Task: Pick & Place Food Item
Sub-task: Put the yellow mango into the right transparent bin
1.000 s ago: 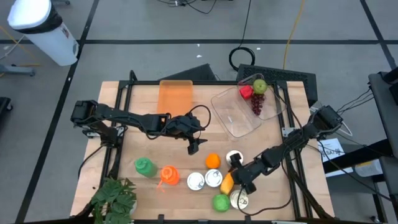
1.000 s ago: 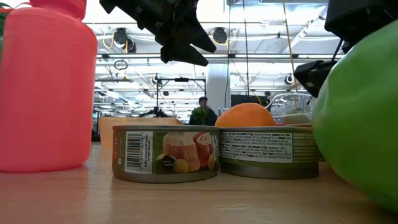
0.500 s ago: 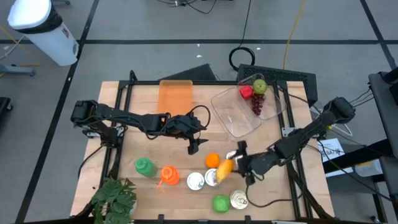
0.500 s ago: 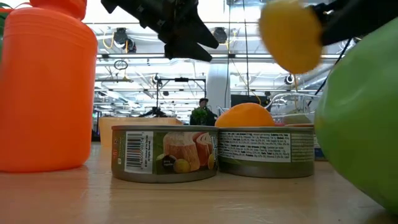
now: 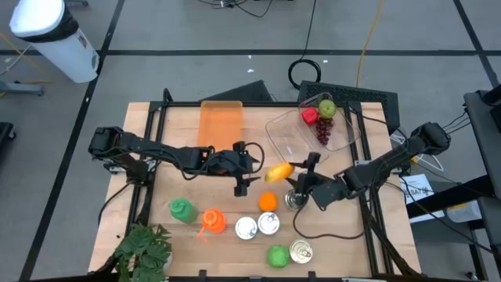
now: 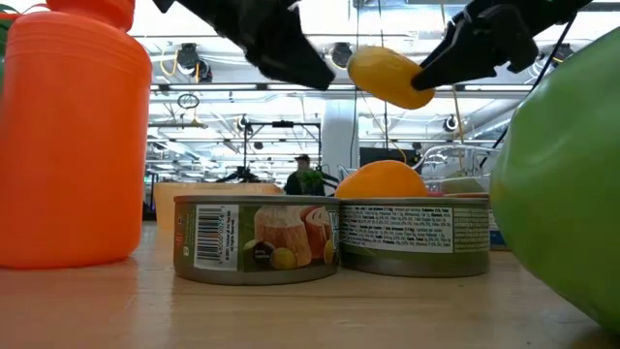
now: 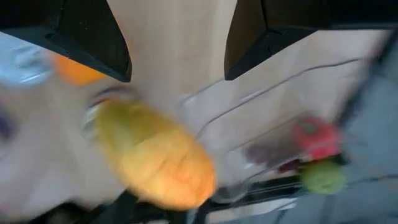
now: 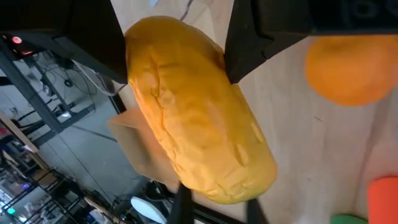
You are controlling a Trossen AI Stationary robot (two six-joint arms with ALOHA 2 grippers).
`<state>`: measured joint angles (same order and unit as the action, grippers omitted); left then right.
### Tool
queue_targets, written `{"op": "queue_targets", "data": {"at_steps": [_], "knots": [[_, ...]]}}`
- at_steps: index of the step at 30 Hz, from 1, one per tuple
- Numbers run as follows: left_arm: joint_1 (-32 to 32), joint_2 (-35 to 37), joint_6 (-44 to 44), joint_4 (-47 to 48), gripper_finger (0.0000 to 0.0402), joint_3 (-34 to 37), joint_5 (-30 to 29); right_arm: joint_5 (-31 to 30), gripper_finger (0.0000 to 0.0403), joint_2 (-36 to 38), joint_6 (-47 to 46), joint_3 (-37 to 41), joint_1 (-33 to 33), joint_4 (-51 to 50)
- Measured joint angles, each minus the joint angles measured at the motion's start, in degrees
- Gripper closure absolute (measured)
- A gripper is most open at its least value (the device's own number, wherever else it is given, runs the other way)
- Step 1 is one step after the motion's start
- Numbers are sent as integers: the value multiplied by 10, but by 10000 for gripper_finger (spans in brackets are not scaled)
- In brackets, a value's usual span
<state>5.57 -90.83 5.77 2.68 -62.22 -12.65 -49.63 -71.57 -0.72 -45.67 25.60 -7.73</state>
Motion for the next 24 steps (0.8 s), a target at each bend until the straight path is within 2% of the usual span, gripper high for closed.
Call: {"op": "queue_targets", "data": {"at_steps": [3, 7, 9, 13, 18, 24], "knots": [[-1, 0, -2, 7, 131, 0, -30, 0, 172, 0, 8, 0, -11, 0], [-7, 0, -19, 1, 131, 0, 12, 1, 175, 0, 26, 0, -26, -1], [-7, 0, -23, 4, 130, 0, 14, 1, 176, 0, 36, 0, -32, -1], [-7, 0, -29, 21, 129, 0, -56, 0, 173, 0, 55, 0, -39, -2], [-7, 0, -40, 13, 94, 0, -65, 0, 175, 0, 64, 0, -47, -3], [-9, 0, -71, -24, 46, 0, -10, 1, 174, 0, 62, 0, -50, -2]]}}
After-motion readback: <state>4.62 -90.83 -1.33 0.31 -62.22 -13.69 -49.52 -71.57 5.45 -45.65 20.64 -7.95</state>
